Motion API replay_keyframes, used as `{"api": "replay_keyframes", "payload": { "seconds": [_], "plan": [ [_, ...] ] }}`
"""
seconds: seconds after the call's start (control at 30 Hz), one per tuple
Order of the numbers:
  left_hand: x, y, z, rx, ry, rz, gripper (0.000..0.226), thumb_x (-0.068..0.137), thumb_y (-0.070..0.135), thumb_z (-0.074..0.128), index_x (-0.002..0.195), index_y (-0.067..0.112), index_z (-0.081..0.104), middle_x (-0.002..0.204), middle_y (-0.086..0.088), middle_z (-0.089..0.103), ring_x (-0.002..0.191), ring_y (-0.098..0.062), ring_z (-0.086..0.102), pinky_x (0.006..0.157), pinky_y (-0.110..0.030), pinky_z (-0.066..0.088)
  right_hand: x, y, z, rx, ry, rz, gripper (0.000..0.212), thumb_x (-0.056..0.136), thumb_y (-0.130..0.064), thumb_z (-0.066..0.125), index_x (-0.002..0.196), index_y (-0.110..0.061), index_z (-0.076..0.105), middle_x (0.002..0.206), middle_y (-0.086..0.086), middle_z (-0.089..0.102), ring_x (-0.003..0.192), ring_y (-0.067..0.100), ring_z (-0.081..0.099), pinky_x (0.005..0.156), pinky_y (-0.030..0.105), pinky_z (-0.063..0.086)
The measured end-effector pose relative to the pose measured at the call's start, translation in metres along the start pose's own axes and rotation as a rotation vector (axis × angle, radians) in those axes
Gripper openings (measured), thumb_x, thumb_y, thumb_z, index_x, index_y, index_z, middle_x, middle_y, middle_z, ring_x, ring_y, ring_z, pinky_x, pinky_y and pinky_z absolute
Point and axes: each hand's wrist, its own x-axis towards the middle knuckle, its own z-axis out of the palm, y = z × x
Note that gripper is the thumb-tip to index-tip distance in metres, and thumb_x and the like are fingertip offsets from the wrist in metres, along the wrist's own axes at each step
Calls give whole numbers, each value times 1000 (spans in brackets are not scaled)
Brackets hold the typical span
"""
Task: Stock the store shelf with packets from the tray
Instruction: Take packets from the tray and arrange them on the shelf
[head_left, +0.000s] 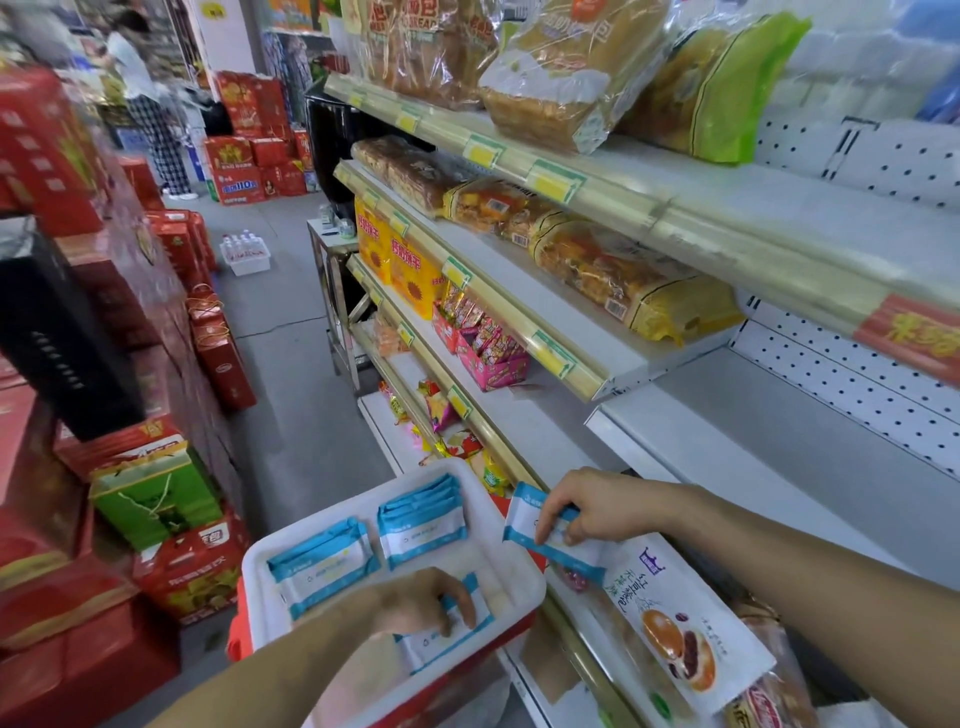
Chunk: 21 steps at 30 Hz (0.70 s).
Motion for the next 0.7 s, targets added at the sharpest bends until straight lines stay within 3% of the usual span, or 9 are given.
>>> {"api": "replay_keyframes", "payload": {
  "seconds": [0.17,0.27,0.37,0.43,0.53,0.63,0.7],
  "plan": [
    [-12,12,-7,156,2,40,56,90,-2,64,109,51,71,147,16,47,133,-18,47,118,-37,36,-14,-7,-11,-46,26,-33,30,94,-20,71,103,-49,75,105,-20,59,81,-13,62,45,8,43],
    [-28,22,-24,201,58,57,57,86,-1,72,108,51,72,144,17,53,129,-17,52,117,-37,39,-23,-17,-28,-102,65,-83,24,94,-24,72,110,-41,77,113,-14,68,94,3,65,70,18,53],
    [-51,39,-59,277,130,111,57,79,2,73,115,46,72,134,14,65,119,-14,60,105,-31,47,-33,-30,-51,-154,85,-112,24,93,-21,72,111,-36,78,113,-16,71,99,4,65,87,30,56],
    [-67,59,-93,363,180,122,59,77,3,68,112,51,70,125,13,69,106,-9,65,94,-29,53,-43,-43,-73,-173,92,-137,24,93,-15,72,111,-30,80,114,-17,74,101,1,65,92,29,54],
    [-94,98,-151,468,257,124,55,80,7,66,94,60,71,113,20,72,91,3,63,89,-26,53,-57,-66,-111,-275,118,-185,25,92,-10,72,111,-25,81,109,-16,73,97,0,62,83,20,48],
    [-127,147,-209,554,337,152,49,83,11,65,85,59,73,105,10,74,94,-18,66,86,-39,53,-77,-89,-155,-366,189,-200,27,92,-11,72,108,-31,80,103,-20,68,95,2,60,82,21,46],
    [-153,184,-241,578,392,190,42,83,12,65,90,53,76,105,7,72,94,-22,66,85,-43,53,-96,-103,-186,-412,236,-216,28,91,-11,73,108,-32,80,102,-21,67,93,-1,59,85,23,46]
  ]
}}
